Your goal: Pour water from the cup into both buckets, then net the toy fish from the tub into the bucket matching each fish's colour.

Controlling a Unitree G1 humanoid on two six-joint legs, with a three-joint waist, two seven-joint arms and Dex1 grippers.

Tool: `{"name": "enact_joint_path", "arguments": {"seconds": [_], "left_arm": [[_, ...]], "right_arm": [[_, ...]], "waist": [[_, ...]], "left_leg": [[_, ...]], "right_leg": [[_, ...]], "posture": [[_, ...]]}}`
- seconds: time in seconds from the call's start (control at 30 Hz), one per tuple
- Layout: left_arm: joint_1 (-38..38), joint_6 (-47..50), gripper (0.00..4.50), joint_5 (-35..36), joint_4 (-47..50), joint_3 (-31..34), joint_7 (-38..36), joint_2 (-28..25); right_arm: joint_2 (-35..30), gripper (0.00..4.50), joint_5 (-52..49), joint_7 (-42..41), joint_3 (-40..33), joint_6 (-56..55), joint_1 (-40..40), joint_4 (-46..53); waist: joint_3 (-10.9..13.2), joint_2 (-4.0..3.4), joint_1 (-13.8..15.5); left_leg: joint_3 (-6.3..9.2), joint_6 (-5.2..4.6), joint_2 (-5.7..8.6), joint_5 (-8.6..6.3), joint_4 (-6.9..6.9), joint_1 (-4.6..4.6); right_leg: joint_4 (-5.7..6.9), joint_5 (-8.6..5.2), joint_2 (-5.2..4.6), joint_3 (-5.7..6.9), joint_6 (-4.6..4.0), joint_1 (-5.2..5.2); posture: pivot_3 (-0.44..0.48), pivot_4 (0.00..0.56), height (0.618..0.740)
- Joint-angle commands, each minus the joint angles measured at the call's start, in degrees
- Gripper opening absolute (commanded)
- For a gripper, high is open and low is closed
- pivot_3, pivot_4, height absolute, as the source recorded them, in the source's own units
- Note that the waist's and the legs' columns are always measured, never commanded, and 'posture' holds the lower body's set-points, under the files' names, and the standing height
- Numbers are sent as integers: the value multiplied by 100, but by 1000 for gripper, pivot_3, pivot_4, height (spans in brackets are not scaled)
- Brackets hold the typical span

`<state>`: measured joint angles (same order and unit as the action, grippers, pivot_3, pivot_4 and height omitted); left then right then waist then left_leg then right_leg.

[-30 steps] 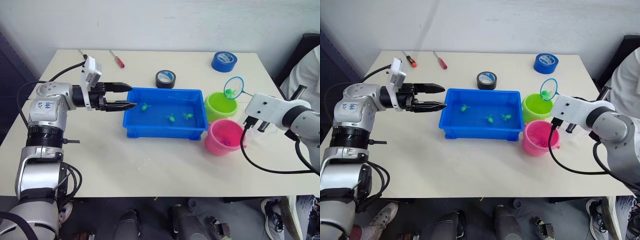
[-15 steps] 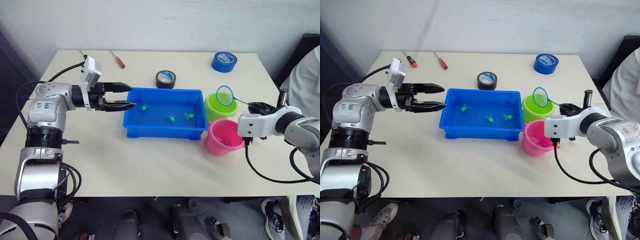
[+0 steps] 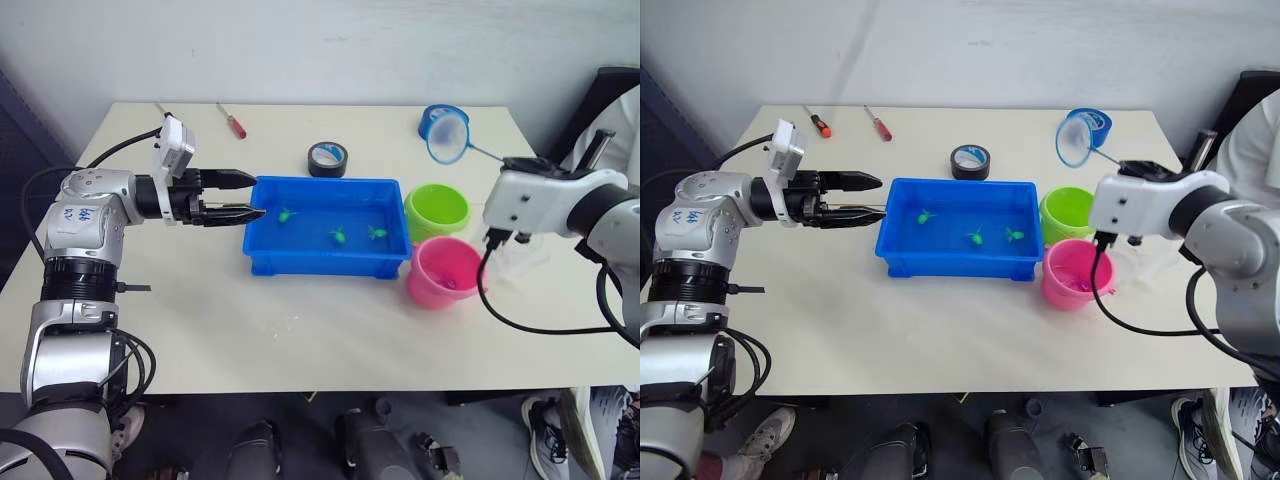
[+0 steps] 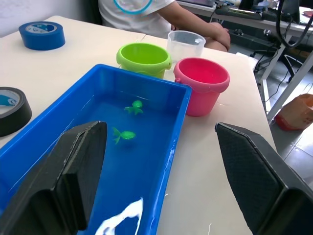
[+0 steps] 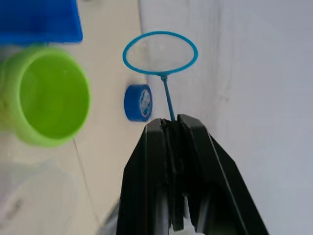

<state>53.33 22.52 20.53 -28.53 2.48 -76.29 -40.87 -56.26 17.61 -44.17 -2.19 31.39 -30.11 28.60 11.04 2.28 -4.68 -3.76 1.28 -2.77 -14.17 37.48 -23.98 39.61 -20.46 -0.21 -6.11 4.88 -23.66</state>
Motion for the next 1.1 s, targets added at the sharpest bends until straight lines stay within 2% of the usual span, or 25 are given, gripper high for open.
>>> {"name": "enact_joint_path", "arguments": {"seconds": [0.03, 0.27, 0.33, 0.43, 0.6, 0.73, 0.87, 1.1], "left_arm": [[-12, 11, 3874, 141, 288, 227, 77, -90], [-270, 177, 3874, 211, 639, 342, 201, -176], [-332, 224, 3874, 232, 712, 373, 222, -200], [-426, 280, 3874, 261, 832, 392, 265, -202], [-453, 296, 3874, 302, 881, 380, 333, -177], [-503, 298, 3874, 325, 937, 383, 383, -149], [-603, 326, 3874, 375, 1050, 405, 452, -136], [-797, 427, 3874, 464, 1274, 494, 555, -202]], "right_arm": [[464, 0, -782, -387, -113, 1551, -518, 276], [1627, 0, -2327, -629, -505, 5479, -1381, 748], [1835, 0, -2620, -556, -708, 6036, -1479, 784], [1647, 0, -3148, -404, -791, 6111, -1458, 594], [869, 0, -3870, -67, -415, 6111, -1518, 342], [570, 0, -4478, 263, -261, 6111, -1554, 119], [717, 0, -4994, 833, -125, 6111, -1688, -267], [752, 0, -6502, 1990, 211, 6111, -2119, -1073]], "waist": [[0, 0, 19], [0, -1, 21], [0, -1, 24], [0, -1, 30], [0, 0, 29], [0, -1, -12], [0, -1, -32], [0, -1, -11]], "left_leg": [[0, -2, 3, 1, -1, -1], [8, -4, 4, 1, -2, -5], [12, -4, 4, 1, -1, -8], [13, -7, 9, 0, -2, -10], [13, -13, 12, -3, -8, -13], [11, -15, 11, -4, -9, -13], [6, -15, 8, -3, -10, -10], [8, -16, 9, -4, -10, -16]], "right_leg": [[2, 0, -5, 0, 0, -1], [11, -1, -15, 9, -3, -4], [10, -2, -17, 12, -3, -6], [7, -2, -21, 16, -3, -5], [-8, -2, -22, 17, -3, -5], [-9, -2, -19, 12, -3, -5], [-5, -2, -15, 5, -3, -7], [-11, -1, -21, 9, -3, -8]], "posture": [[0, 150, 734], [0, 150, 734], [0, 150, 734], [0, 150, 734], [0, 150, 734], [0, 150, 734], [0, 150, 734], [0, 150, 734]]}}
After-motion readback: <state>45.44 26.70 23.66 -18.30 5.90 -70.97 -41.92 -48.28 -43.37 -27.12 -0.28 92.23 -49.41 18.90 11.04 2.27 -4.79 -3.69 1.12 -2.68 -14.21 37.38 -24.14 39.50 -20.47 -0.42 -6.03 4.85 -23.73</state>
